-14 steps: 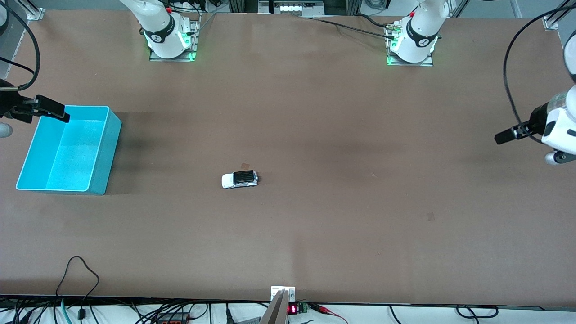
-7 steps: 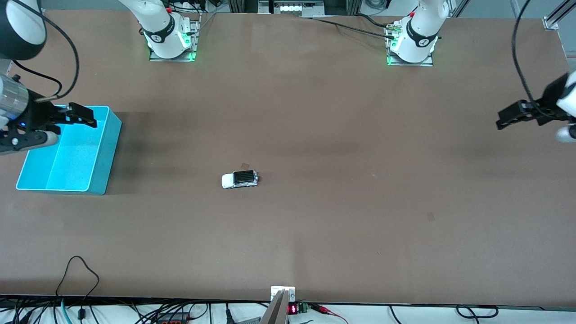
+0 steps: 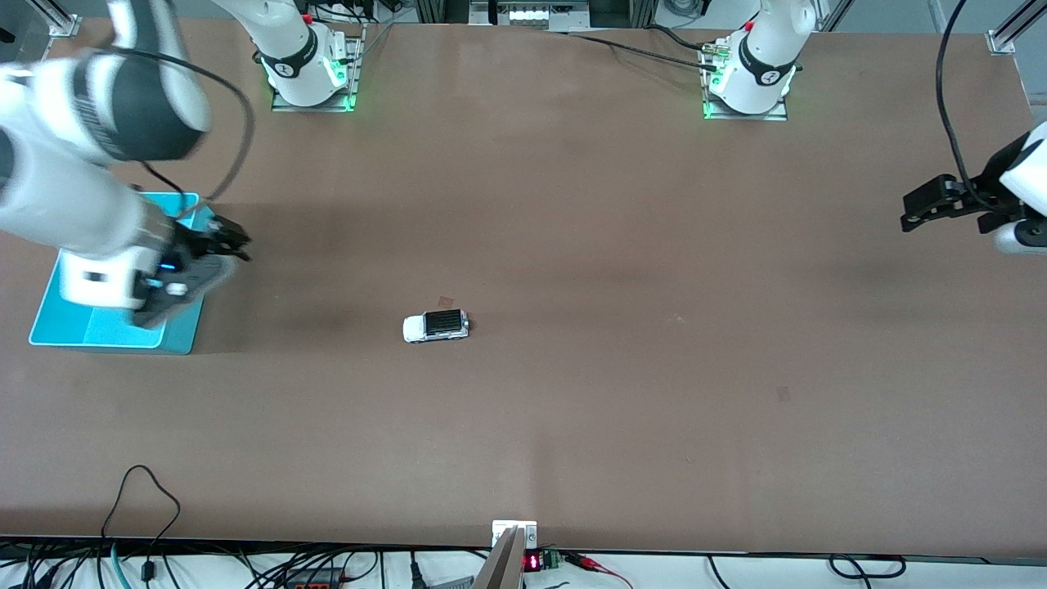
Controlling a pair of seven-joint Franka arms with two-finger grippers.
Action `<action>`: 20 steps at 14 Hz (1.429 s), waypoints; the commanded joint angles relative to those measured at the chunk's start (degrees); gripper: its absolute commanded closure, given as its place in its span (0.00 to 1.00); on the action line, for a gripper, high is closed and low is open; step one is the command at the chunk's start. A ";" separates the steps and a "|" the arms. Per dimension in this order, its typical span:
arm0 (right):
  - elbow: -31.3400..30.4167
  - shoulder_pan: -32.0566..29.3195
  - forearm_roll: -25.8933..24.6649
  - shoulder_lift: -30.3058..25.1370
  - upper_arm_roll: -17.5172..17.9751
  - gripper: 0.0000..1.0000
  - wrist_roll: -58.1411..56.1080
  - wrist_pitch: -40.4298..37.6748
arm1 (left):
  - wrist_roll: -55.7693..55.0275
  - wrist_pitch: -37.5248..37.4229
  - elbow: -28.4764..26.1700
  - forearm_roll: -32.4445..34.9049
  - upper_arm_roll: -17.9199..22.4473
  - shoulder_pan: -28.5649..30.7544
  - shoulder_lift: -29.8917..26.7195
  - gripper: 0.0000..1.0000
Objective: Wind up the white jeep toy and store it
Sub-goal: 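Move the right gripper from the bin toward the jeep, then lower the right gripper onto the jeep and close it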
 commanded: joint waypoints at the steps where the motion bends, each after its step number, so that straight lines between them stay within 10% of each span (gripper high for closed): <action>1: 2.25 2.36 -1.03 3.64 -0.94 0.00 -5.89 3.06 | -3.09 0.66 0.46 -0.15 2.34 -3.52 0.52 0.00; 20: -2.48 12.65 -0.68 18.24 -0.85 0.00 -22.85 24.60 | -3.29 3.48 -3.94 -2.17 1.81 -2.29 -4.05 0.00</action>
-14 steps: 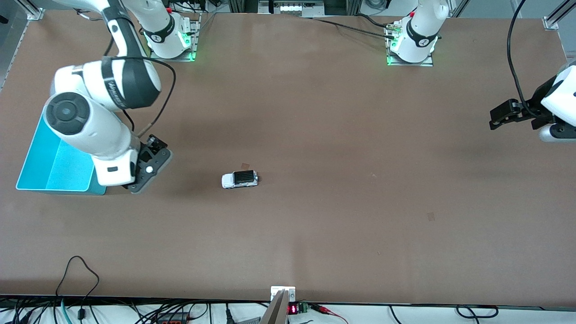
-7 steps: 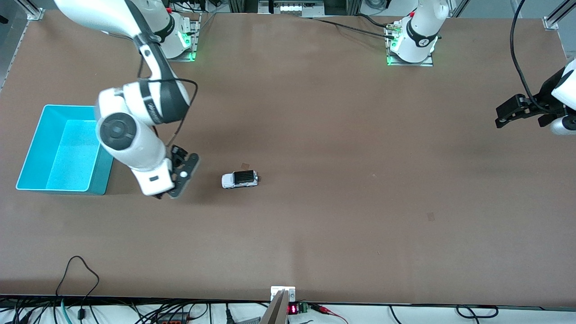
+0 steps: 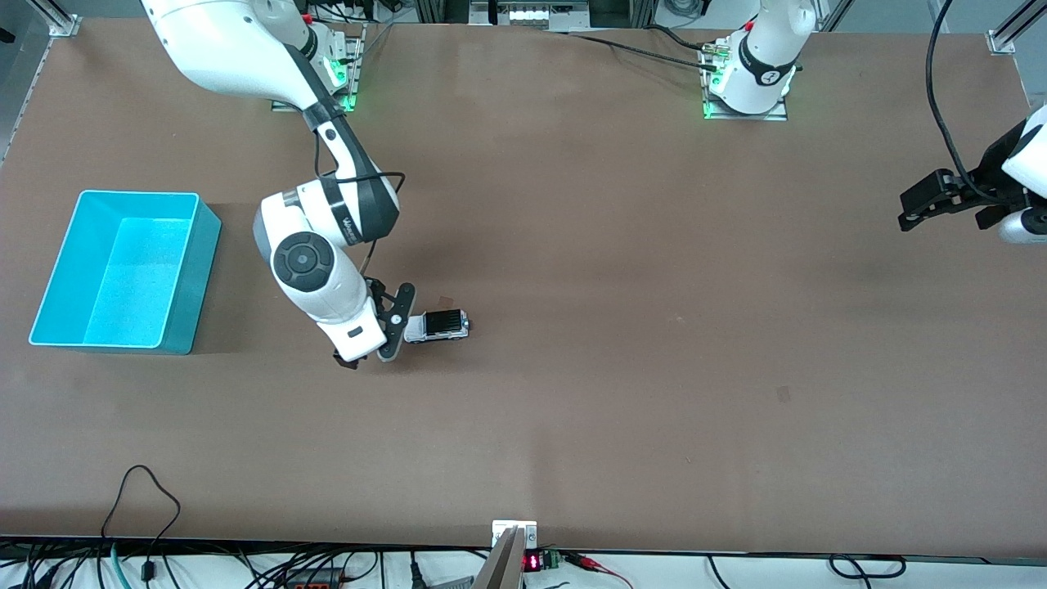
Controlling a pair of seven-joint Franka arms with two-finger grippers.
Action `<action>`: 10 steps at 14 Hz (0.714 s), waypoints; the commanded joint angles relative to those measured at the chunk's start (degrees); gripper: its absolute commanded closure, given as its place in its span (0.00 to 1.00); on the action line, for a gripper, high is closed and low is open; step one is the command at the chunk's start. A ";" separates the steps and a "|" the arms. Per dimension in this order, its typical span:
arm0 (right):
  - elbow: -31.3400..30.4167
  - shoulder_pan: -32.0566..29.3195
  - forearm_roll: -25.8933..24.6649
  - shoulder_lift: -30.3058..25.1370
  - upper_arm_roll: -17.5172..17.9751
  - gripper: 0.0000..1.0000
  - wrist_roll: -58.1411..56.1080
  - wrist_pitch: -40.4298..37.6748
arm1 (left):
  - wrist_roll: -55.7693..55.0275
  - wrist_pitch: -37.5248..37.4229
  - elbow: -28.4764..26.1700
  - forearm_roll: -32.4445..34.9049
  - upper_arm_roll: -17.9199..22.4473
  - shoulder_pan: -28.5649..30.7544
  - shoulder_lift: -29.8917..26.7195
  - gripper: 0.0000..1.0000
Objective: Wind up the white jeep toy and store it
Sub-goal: 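Lower the right gripper onto the jeep and close it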
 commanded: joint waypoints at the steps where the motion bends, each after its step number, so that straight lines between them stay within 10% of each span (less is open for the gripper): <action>1: -2.55 0.91 0.86 -0.56 -0.64 0.00 -5.07 2.71 | 0.55 0.27 -1.53 -1.36 0.49 -0.04 -1.55 0.00; 10: -10.02 2.93 0.68 -1.26 1.03 0.00 -6.68 14.05 | 0.64 -2.29 -1.53 -1.27 0.76 0.05 -1.29 0.00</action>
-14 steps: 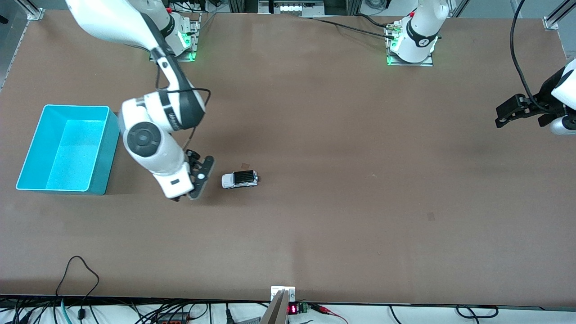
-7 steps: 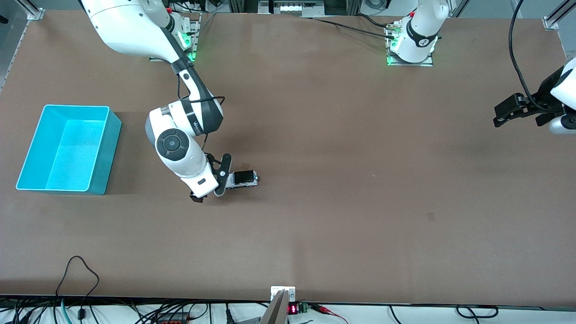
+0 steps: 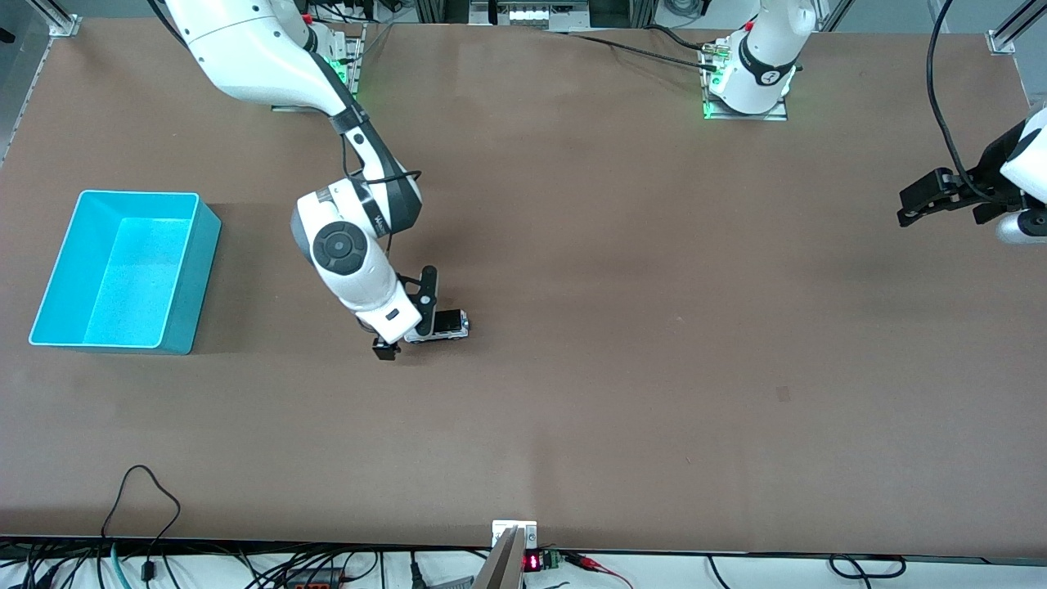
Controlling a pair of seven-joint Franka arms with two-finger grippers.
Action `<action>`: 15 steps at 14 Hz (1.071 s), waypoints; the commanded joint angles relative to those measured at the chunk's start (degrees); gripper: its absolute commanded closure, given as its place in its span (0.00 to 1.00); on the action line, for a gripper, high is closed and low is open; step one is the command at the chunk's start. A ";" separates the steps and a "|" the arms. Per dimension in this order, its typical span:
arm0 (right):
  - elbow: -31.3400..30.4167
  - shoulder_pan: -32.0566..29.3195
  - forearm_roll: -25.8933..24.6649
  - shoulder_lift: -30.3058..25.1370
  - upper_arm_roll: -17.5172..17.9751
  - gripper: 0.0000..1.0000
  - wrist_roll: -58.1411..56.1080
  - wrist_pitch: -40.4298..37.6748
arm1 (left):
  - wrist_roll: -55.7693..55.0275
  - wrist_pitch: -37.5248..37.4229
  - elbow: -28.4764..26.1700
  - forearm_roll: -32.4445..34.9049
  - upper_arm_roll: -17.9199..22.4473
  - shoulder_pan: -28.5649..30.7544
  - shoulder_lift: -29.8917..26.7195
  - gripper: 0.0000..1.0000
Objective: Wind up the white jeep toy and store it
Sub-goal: 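Lower the right gripper onto the jeep and close it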
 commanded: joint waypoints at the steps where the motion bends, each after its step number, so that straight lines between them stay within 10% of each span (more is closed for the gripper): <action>1: -1.91 0.80 0.76 -1.35 0.09 0.00 -0.39 2.10 | 0.64 -0.49 -1.02 -1.25 0.01 0.00 -1.28 0.00; 15: -2.26 6.51 1.21 2.95 -0.44 0.00 0.75 5.61 | 0.64 -0.49 -0.84 -4.24 0.01 1.14 -1.02 0.00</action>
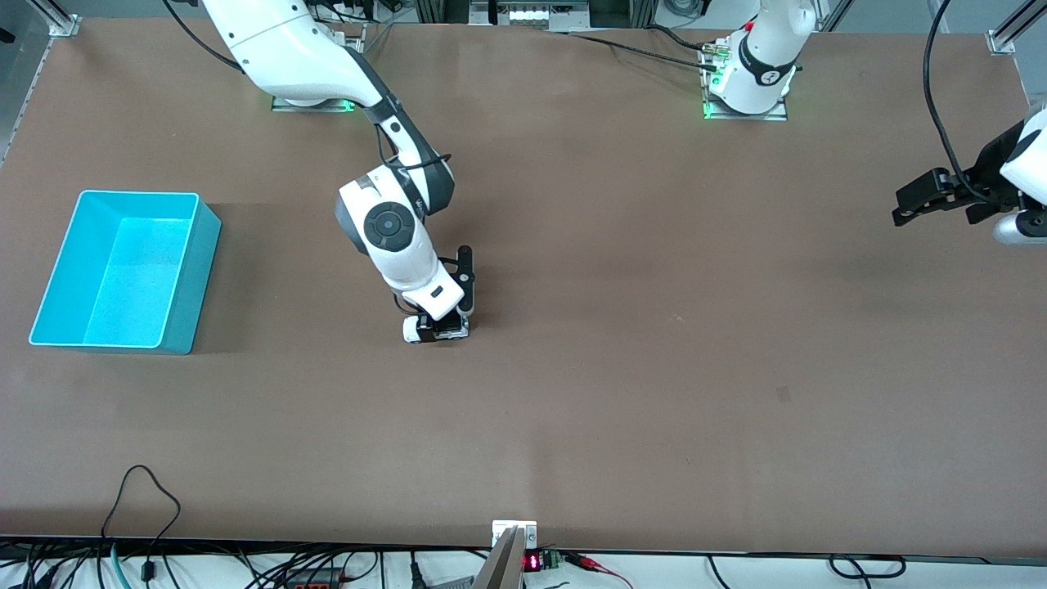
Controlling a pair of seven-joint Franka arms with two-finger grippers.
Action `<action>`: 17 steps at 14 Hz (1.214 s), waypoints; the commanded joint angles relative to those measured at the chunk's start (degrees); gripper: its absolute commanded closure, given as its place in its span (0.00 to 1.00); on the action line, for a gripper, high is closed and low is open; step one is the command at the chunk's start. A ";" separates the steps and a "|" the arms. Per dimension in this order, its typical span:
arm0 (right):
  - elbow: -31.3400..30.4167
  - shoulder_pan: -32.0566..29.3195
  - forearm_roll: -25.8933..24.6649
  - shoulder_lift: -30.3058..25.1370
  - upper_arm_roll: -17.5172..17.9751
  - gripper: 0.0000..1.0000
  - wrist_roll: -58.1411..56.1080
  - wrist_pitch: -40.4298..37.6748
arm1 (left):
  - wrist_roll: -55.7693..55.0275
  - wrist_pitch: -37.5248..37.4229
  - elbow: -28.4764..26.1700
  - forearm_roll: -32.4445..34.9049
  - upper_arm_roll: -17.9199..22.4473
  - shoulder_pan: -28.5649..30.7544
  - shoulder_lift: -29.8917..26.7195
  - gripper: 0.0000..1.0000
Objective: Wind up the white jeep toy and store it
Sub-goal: 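Lower the right gripper onto the jeep and close it, then carry the held jeep with the right gripper over the blue bin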
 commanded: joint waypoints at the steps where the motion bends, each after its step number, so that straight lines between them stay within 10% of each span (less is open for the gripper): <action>1: -0.47 1.49 0.98 1.60 -0.87 0.00 0.28 2.42 | 0.64 -0.55 -0.75 -1.13 -0.01 0.62 -1.02 0.00; 7: -0.12 3.07 0.71 2.75 -2.18 0.03 2.04 4.36 | 0.64 -1.08 -1.02 -0.60 -0.10 0.62 -1.11 0.00; 9: -0.12 3.51 0.62 2.75 -2.36 0.57 2.13 4.27 | 0.73 -0.90 -1.02 -0.60 -0.19 0.54 -1.11 0.00; 11: 0.14 3.86 0.71 2.75 -2.45 0.84 2.30 4.27 | 0.73 -0.82 -1.02 -0.60 -0.19 0.54 -1.20 0.00; 17: 0.14 4.04 0.71 2.66 -2.98 1.00 2.31 4.27 | 0.73 -0.73 -0.93 -0.69 -0.19 0.62 -1.20 0.00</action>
